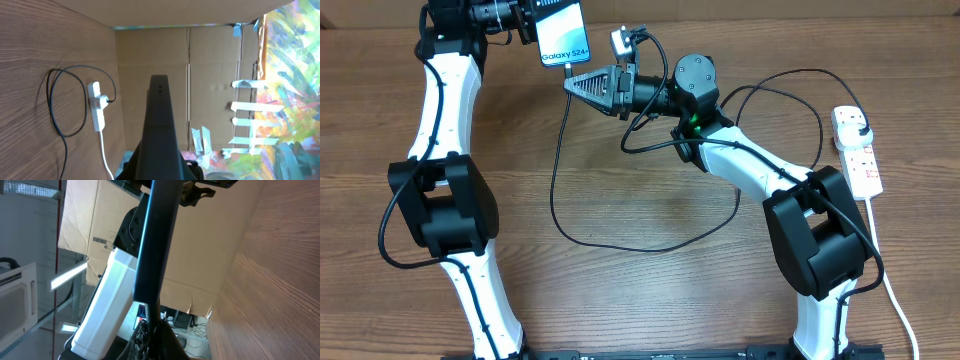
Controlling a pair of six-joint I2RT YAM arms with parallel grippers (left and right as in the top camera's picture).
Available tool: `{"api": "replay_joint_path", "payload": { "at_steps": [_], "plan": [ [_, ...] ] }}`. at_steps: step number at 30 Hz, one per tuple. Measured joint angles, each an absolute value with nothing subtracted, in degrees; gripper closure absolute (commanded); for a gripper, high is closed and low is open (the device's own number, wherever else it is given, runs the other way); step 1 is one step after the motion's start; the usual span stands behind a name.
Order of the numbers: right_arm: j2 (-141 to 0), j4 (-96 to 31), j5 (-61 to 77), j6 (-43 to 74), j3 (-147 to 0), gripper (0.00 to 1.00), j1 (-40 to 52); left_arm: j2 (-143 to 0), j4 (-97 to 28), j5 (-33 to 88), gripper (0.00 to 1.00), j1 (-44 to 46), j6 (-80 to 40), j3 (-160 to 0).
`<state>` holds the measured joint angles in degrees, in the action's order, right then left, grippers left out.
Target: Plug charger to phone and switch on socket
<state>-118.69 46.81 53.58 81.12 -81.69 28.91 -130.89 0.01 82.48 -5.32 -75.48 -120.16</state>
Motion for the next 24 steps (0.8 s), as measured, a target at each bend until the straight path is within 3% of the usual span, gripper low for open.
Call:
{"api": "replay_joint_path", "payload": {
  "at_steps": [24],
  "plan": [
    [-118.7,46.5,53.6,83.6,-81.7,0.96,28.9,-131.1,0.4,82.5,0.96,-5.2,-73.1,-120.2]
  ]
}}
